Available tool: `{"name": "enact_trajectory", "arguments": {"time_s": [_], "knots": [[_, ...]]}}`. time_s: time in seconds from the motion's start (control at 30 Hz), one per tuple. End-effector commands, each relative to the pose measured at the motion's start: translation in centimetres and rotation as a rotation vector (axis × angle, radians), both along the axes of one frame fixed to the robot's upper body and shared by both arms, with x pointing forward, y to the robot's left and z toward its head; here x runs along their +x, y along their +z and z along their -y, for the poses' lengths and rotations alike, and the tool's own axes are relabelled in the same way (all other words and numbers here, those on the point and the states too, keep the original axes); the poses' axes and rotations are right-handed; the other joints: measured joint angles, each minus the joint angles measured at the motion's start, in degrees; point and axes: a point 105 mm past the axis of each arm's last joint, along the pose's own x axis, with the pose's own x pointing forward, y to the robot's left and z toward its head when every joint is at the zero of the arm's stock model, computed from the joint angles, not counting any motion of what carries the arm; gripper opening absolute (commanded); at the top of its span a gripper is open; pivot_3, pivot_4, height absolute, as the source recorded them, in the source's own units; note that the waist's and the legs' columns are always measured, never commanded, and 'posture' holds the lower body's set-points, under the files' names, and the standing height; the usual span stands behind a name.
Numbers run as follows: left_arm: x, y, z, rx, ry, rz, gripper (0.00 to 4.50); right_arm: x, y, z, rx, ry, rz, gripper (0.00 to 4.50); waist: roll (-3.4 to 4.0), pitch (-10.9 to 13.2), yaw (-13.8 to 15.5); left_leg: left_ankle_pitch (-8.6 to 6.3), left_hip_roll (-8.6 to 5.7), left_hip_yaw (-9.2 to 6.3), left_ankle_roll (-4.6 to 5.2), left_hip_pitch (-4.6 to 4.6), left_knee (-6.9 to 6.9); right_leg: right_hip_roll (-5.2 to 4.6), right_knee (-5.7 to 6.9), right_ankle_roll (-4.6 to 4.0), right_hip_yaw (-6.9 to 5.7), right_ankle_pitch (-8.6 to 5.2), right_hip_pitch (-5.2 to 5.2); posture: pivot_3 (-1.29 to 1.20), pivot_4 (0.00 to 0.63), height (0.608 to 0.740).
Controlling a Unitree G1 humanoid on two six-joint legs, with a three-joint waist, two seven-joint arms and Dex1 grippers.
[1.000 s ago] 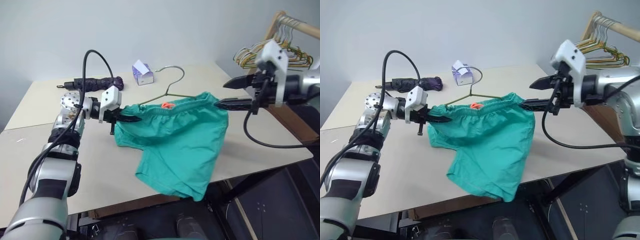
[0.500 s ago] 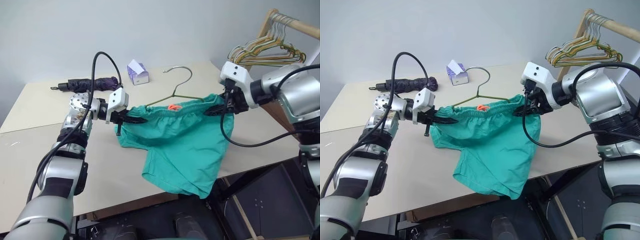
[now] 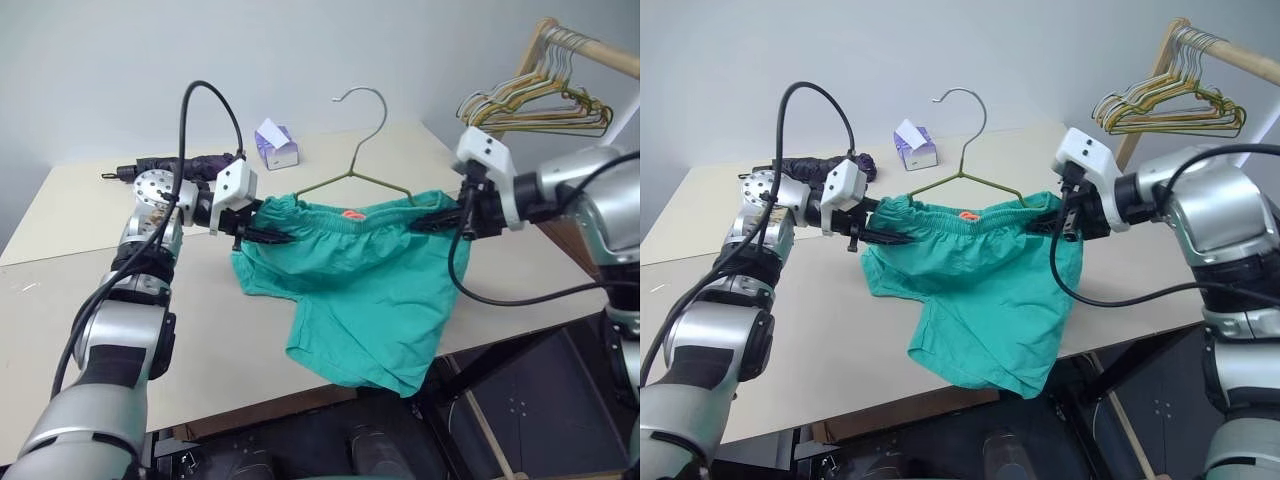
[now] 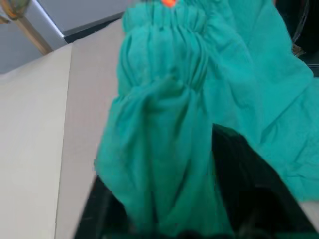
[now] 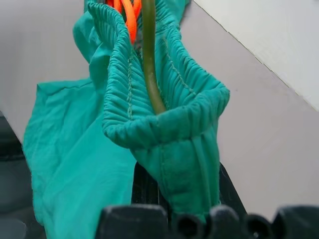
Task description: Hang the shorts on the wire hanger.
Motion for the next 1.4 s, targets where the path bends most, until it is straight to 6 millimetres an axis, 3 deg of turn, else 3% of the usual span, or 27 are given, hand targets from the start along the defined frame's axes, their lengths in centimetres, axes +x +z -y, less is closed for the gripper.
{"name": "enact_trajectory", "arguments": {"time_s": [0.03,0.17,0.3,0.5,0.67,0.87,1.03,1.2,1.4], "knots": [[1.0,3.5,-1.9,-0.050,0.105,0.115,3.19,-1.2,1.5,1.2,0.066,-0.068,0.037,0.00,0.00,0.00,-0.04,0.00,0.00,-0.01,0.00,0.00,0.01,0.00,0.01,0.00,-0.01,0.00,0.00,-0.22,0.000,0.740],[1.9,5.6,-3.8,-0.112,0.234,0.188,4.46,-2.5,0.4,2.8,0.148,-0.206,0.022,0.00,0.00,0.00,0.11,0.00,0.00,-0.04,0.00,0.02,0.00,-0.01,0.01,0.01,-0.02,0.00,0.03,-0.23,0.000,0.740],[2.8,8.1,-3.9,-0.304,0.325,0.166,4.46,-4.1,-1.3,5.0,0.218,-0.412,0.015,0.00,0.00,0.00,0.43,0.00,-0.02,-0.08,0.00,0.02,0.04,-0.04,0.01,0.02,-0.06,-0.01,0.10,-0.24,0.000,0.740],[0.8,10.2,0.1,-0.596,0.155,-0.021,4.46,-5.1,-2.9,8.9,0.268,-0.795,0.097,0.00,0.01,-0.02,0.57,0.00,-0.09,-0.16,0.01,-0.15,0.22,-0.15,0.13,0.08,-0.20,-0.05,0.16,-0.28,0.008,0.740],[-1.4,10.4,3.5,-0.710,0.071,-0.055,4.46,-5.2,-1.7,11.3,0.350,-1.025,0.220,0.00,0.09,-0.06,0.02,-0.01,-0.08,-0.09,0.02,-0.02,0.19,-0.17,0.18,0.12,-0.04,-0.07,0.14,-0.30,0.020,0.740],[-3.0,11.5,6.2,-0.823,0.018,-0.125,4.46,-4.7,-0.2,14.3,0.405,-1.299,0.332,0.00,0.20,-0.12,-1.57,-0.01,-0.08,-0.09,0.02,0.02,0.16,-0.12,0.18,0.12,0.00,-0.07,0.15,-0.31,0.022,0.740],[-3.9,11.9,6.9,-0.816,-0.003,-0.162,4.46,-4.4,0.5,16.8,0.391,-1.530,0.357,0.00,0.38,-0.19,-2.79,-0.01,-0.10,-0.08,0.02,0.05,0.15,-0.11,0.19,0.11,0.01,-0.08,0.19,-0.31,0.026,0.740],[-3.7,12.0,6.7,-0.825,0.033,-0.159,4.46,-4.2,2.1,18.5,0.403,-1.667,0.417,0.00,0.58,-0.20,-3.23,-0.01,-0.09,-0.04,0.03,0.10,0.11,-0.07,0.18,0.09,0.07,-0.10,0.19,-0.31,0.026,0.740],[-3.7,11.8,6.6,-0.829,0.052,-0.154,4.46,-4.2,2.2,21.3,0.397,-1.814,0.446,0.00,0.63,-0.21,-3.43,-0.01,-0.09,0.05,0.03,0.28,-0.03,-0.04,0.09,0.09,0.15,-0.10,0.30,-0.29,0.020,0.740]]}}
